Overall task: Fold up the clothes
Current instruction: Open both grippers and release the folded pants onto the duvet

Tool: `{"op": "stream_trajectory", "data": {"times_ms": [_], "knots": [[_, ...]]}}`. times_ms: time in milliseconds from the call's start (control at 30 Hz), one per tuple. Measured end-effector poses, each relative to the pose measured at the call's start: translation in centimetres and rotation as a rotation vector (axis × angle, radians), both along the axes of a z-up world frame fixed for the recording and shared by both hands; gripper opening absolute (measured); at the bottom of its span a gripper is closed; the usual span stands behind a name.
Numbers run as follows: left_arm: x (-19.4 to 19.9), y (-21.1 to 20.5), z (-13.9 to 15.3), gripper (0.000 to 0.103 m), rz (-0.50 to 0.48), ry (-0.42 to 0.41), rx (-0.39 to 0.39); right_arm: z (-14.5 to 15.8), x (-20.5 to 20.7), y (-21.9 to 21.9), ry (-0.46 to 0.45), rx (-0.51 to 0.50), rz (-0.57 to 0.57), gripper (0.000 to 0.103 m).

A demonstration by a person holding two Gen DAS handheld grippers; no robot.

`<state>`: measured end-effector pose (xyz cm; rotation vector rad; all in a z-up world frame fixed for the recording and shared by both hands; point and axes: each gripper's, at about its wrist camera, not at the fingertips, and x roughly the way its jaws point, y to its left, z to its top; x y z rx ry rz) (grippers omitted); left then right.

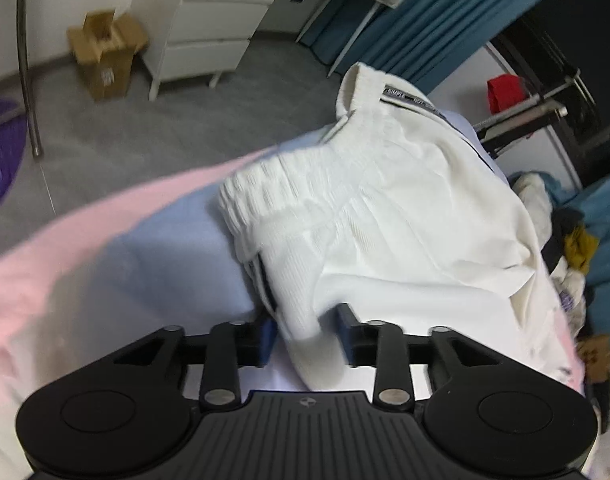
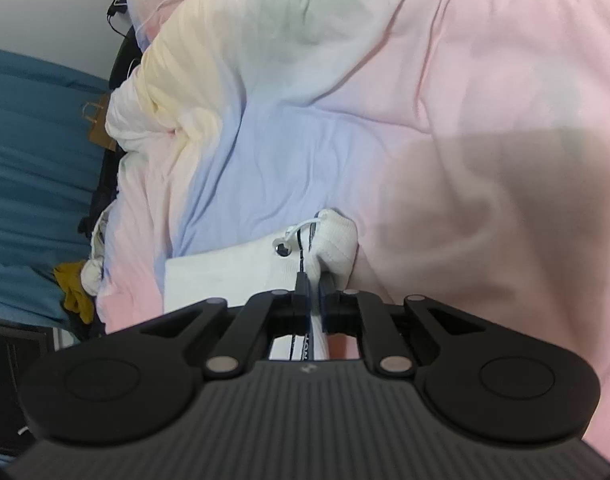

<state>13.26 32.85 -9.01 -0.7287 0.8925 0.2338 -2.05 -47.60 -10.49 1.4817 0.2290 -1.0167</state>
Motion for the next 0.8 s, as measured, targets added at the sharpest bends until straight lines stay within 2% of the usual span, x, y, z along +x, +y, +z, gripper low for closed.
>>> {"op": "stream_trajectory", "data": {"times_ms": [33,100,167,233,267,300,367,533,633,700,800], "knots": [[-0.2,0.1,0.7,0.055,-0.003,-0.017,0.018,0.1,0.0,-0.1,0.009,-0.001,-0.005,0.012],[-0.6,0.2,2.1,0.07,-0.008,-0.05,0.055,0.4,0.1,-0.3,0.028,-0.011,-0.014,0.012],[-1.0,0.4,3.5,0.08,-0.014,-0.083,0.091,0.8,0.1,-0.3,0.048,-0.028,-0.021,0.014],[-1.4,0.6,4.9,0.082,-0.019,-0.116,0.128,1.5,0.4,-0.2,0.076,-0.06,-0.01,0.024],[-1.5,0.3,5.6,0.083,-0.027,-0.134,0.15,1.9,0.6,-0.1,0.093,-0.08,-0.009,0.04],[-1.5,-0.3,6.4,0.084,-0.04,-0.153,0.176,2.4,0.6,0.1,0.118,-0.114,-0.02,0.061],[-1.5,-1.9,7.5,0.085,-0.075,-0.191,0.22,3.7,0.6,0.3,0.166,-0.2,-0.053,0.077],[-0.9,-8.8,7.2,0.088,-0.217,-0.276,0.279,6.9,1.7,1.2,0.195,-0.419,0.0,0.077],[-0.6,-12.9,7.0,0.09,-0.303,-0.327,0.315,8.1,2.5,2.1,0.194,-0.504,0.048,0.078],[-0.4,-15.7,6.8,0.094,-0.361,-0.361,0.338,8.8,3.5,2.9,0.184,-0.573,0.104,0.078],[-0.1,-19.8,6.6,0.094,-0.447,-0.411,0.373,9.8,5.3,4.2,0.163,-0.681,0.202,0.078]]}}
